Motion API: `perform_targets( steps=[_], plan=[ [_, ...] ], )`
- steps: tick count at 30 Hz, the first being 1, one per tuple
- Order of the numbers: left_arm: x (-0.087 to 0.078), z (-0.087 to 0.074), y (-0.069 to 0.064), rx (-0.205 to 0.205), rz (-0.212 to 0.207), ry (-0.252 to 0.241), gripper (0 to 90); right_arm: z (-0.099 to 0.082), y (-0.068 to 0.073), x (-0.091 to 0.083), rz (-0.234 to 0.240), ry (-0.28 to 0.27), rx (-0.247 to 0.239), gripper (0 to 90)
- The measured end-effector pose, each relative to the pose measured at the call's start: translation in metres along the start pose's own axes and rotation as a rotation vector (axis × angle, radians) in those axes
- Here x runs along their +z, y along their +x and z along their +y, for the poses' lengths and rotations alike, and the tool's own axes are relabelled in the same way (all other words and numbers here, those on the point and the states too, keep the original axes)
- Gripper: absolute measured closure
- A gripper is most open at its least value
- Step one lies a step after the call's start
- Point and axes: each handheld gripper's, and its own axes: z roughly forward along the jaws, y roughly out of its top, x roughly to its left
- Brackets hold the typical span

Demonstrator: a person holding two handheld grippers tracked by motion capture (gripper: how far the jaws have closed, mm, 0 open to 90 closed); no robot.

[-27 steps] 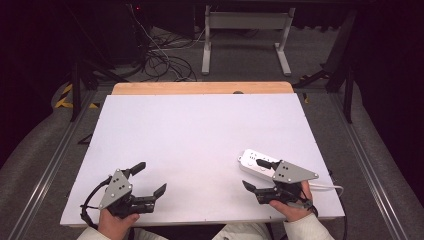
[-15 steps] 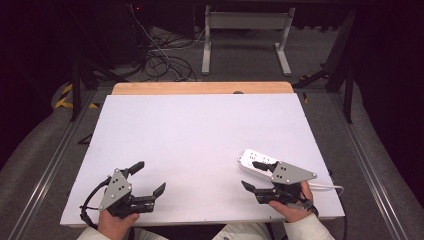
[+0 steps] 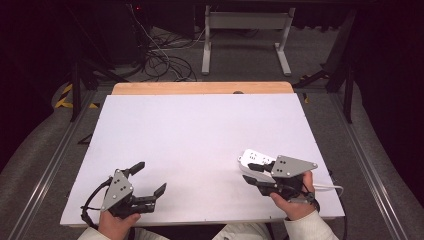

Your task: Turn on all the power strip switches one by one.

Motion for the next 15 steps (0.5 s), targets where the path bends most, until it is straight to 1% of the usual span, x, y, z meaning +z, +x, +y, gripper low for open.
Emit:
perform_targets(
  steps=[2, 6, 7, 8, 9, 10, 11, 12, 14, 15],
  plan=[
    [0.0, 0.0, 0.0, -0.007, -0.001, -0.001, 11.3, 0.002, 0.0, 0.0, -0.002, 0.002, -0.004, 61.1],
    [0.0, 0.0, 0.0, 0.0, 0.002, 0.002, 11.3, 0.005, -0.002, 0.0, -0.014, 0.006, -0.007, 60.7],
    [0.0, 0.0, 0.0, 0.0, 0.002, 0.002, 11.3, 0.006, -0.003, 0.0, -0.021, 0.012, -0.009, 62.1],
    [0.0, 0.0, 0.0, 0.001, 0.003, 0.005, 11.3, 0.008, -0.004, 0.0, -0.021, 0.02, -0.007, 65.4],
    [0.0, 0.0, 0.0, 0.001, 0.003, 0.005, 11.3, 0.008, -0.004, 0.0, -0.021, 0.02, -0.007, 65.4],
    [0.0, 0.0, 0.0, 0.0, 0.002, 0.004, 11.3, 0.008, -0.005, 0.0, -0.026, 0.023, 0.009, 68.2],
    [0.0, 0.0, 0.0, 0.0, 0.003, 0.005, 11.7, 0.012, -0.007, 0.0, -0.051, 0.043, 0.019, 73.5],
    [0.0, 0.0, 0.0, -0.001, 0.003, 0.005, 11.7, 0.013, -0.009, 0.0, -0.056, 0.06, 0.021, 77.2],
    [0.0, 0.0, 0.0, -0.001, 0.003, 0.005, 11.8, 0.015, -0.01, 0.0, -0.059, 0.07, 0.028, 78.5],
    [0.0, 0.0, 0.0, -0.001, 0.004, 0.006, 11.8, 0.018, -0.013, 0.0, -0.067, 0.088, 0.034, 82.5]
  ],
)
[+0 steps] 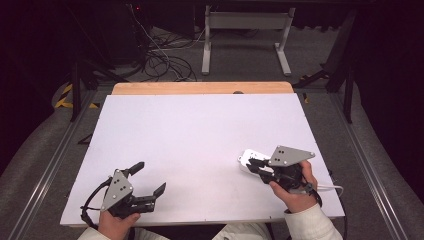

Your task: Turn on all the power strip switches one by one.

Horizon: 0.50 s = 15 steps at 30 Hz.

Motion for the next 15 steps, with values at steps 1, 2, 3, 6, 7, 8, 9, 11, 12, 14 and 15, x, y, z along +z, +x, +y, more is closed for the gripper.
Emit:
perform_targets(
  steps=[1, 2, 3, 6, 7, 8, 9, 11, 12, 14, 15],
  plan=[
    [0.0, 0.0, 0.0, 0.001, 0.0, 0.0, 11.8, 0.001, -0.001, 0.001, -0.004, 0.008, 0.002, 83.2],
    [0.0, 0.0, 0.0, 0.002, 0.001, 0.002, 11.8, 0.003, -0.002, 0.001, -0.003, 0.014, 0.007, 83.4],
    [0.0, 0.0, 0.0, 0.003, 0.001, 0.002, 11.8, 0.004, -0.003, 0.002, 0.002, 0.022, 0.007, 84.1],
    [0.0, 0.0, 0.0, 0.005, 0.002, 0.003, 11.8, 0.007, -0.006, 0.005, -0.01, 0.036, 0.02, 85.7],
    [0.0, 0.0, 0.0, 0.006, 0.003, 0.004, 11.8, 0.008, -0.007, 0.006, -0.006, 0.04, 0.023, 86.4],
    [0.0, 0.0, 0.0, 0.006, 0.002, 0.005, 11.8, 0.009, -0.008, 0.007, -0.011, 0.046, 0.025, 87.4],
    [0.0, 0.0, 0.0, 0.007, 0.002, 0.007, 11.7, 0.01, -0.01, 0.008, -0.019, 0.059, 0.031, 88.9],
    [0.001, 0.0, -0.001, 0.008, 0.003, 0.005, 11.7, 0.011, -0.012, 0.009, -0.026, 0.082, 0.043, 90.0],
    [0.001, 0.0, -0.001, 0.008, 0.003, 0.005, 11.7, 0.011, -0.014, 0.011, -0.029, 0.101, 0.049, 90.0],
    [0.0, 0.0, 0.0, 0.008, 0.004, 0.006, 11.7, 0.011, -0.019, 0.014, -0.033, 0.146, 0.067, 90.0],
    [0.0, 0.0, 0.0, 0.008, 0.004, 0.006, 11.7, 0.011, -0.02, 0.015, -0.034, 0.158, 0.073, 90.0]
  ],
)
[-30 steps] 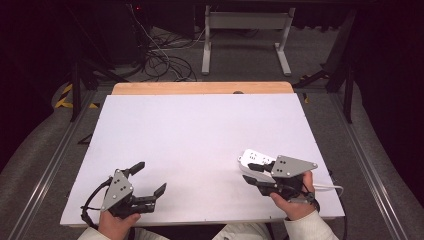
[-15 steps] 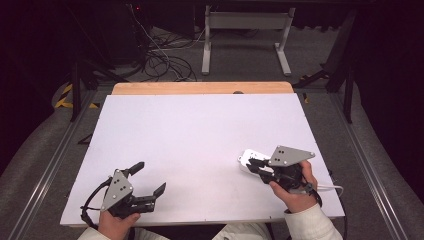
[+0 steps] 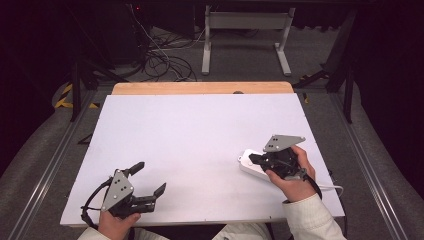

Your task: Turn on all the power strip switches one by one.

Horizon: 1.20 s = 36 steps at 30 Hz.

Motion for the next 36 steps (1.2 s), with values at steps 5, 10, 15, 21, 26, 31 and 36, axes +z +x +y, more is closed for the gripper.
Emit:
perform_targets(
  steps=[5, 10, 15, 21, 26, 31, 36],
  plan=[
    [0.0, 0.0, 0.0, 0.004, 0.001, 0.001, 11.7, 0.0, -0.008, 0.009, -0.011, 0.075, 0.003, 90.0],
    [0.002, -0.001, -0.002, 0.005, 0.0, 0.013, 11.5, -0.003, -0.016, 0.022, -0.032, 0.155, 0.02, 90.0],
    [0.002, -0.001, -0.001, 0.006, 0.001, 0.015, 11.5, -0.005, -0.023, 0.036, -0.021, 0.211, 0.028, 90.0],
    [0.002, -0.001, -0.001, 0.006, 0.001, 0.015, 11.5, -0.005, -0.026, 0.049, -0.008, 0.267, 0.036, 90.0],
    [0.003, -0.001, -0.002, 0.006, -0.003, 0.023, 11.6, -0.005, -0.028, 0.057, 0.005, 0.297, 0.039, 90.0],
    [0.003, -0.001, -0.001, 0.005, -0.003, 0.026, 11.6, -0.004, -0.028, 0.062, 0.008, 0.303, 0.036, 90.0],
    [0.004, -0.001, -0.001, 0.013, -0.001, 0.032, 11.6, -0.004, -0.027, 0.065, -0.002, 0.311, 0.024, 90.0]
  ],
)
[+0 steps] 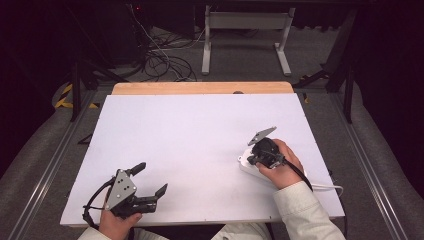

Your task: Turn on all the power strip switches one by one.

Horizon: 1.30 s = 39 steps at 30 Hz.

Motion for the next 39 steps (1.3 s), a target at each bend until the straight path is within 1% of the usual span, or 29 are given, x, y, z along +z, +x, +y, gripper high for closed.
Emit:
perform_targets(
  steps=[2, 7, 11, 17, 18, 22, 26, 29, 39],
  plan=[
    [0.0001, 0.0, 0.0, -0.001, 0.001, 0.0, 11.6, 0.0003, 0.0005, 0.0012, -0.004, 0.004, -0.006, 90.0],
    [-0.0002, -0.0001, -0.0002, -0.009, 0.001, -0.001, 11.6, 0.0003, 0.0009, 0.0019, -0.006, -0.002, -0.004, 90.0],
    [-0.0004, 0.0, -0.0001, -0.006, 0.001, -0.001, 11.6, 0.0001, 0.0017, 0.0022, -0.009, -0.004, 0.001, 90.0],
    [-0.0006, 0.0001, 0.0, -0.006, 0.003, -0.003, 11.6, -0.0009, 0.001, 0.0033, -0.003, -0.004, -0.001, 90.0],
    [-0.0005, 0.0, -0.0005, -0.012, 0.001, -0.004, 11.6, -0.0011, 0.0008, 0.0034, -0.003, -0.005, 0.0, 90.0],
    [-0.0008, 0.0001, -0.0004, -0.011, 0.003, -0.006, 11.6, -0.0013, 0.0011, 0.0038, -0.004, -0.002, 0.003, 90.0],
    [-0.0014, 0.0003, -0.0002, -0.004, 0.004, -0.008, 11.6, -0.0012, 0.0026, 0.0043, -0.013, 0.002, -0.003, 90.0],
    [-0.0016, 0.0004, -0.0003, -0.005, 0.004, -0.01, 11.6, -0.0014, 0.0022, 0.0047, -0.01, -0.002, 0.012, 90.0],
    [-0.0017, 0.0004, -0.0004, -0.005, 0.004, -0.009, 11.6, -0.0018, 0.0035, 0.0059, -0.017, 0.002, 0.016, 90.0]
  ],
)
